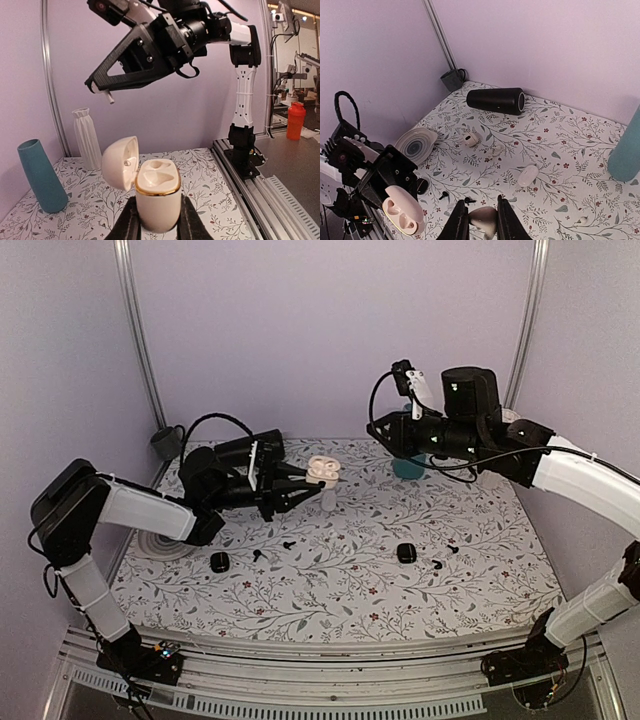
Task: Insert the wireless bluetooth earbuds into the charging case
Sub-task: Insert the left earbud into the left side groove of the charging case.
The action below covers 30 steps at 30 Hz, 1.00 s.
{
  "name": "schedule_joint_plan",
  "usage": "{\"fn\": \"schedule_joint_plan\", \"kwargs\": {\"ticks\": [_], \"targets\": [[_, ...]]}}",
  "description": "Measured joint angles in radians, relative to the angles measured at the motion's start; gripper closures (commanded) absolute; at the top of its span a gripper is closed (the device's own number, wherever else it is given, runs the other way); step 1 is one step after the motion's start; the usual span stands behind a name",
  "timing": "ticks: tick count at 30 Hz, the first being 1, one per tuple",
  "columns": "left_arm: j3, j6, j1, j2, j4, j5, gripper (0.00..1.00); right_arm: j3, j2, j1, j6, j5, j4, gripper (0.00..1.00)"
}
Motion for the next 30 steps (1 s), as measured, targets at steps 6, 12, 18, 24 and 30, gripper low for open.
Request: {"fn": "schedule_joint_plan", "kwargs": {"ticks": [6,12,18,24,30], "targets": [[0.000,-0.043,0.007,0.032,0.071,0.031,1.00,0.009,-0.010,0.049,-0.045,0.000,0.026,0.82],[0.008,-0.088,0.007,0.048,0.096,0.033,1.00,0.009,-0.010,0.117,-0.093,-0.003,0.055,0.82],[0.027,-0.172,0.007,0.056,0.097,0.026,1.00,0.027,0.001,0.171,-0.135,-0.009,0.085,0.82],[0.031,-0.266,0.003,0.062,0.108,0.031,1.00,0.035,0.031,0.185,-0.164,-0.034,0.125,0.82],[0.039,-0.332,-0.003,0.062,0.108,0.037,1.00,0.055,0.090,0.201,-0.195,-0.064,0.155,0.82]]}}
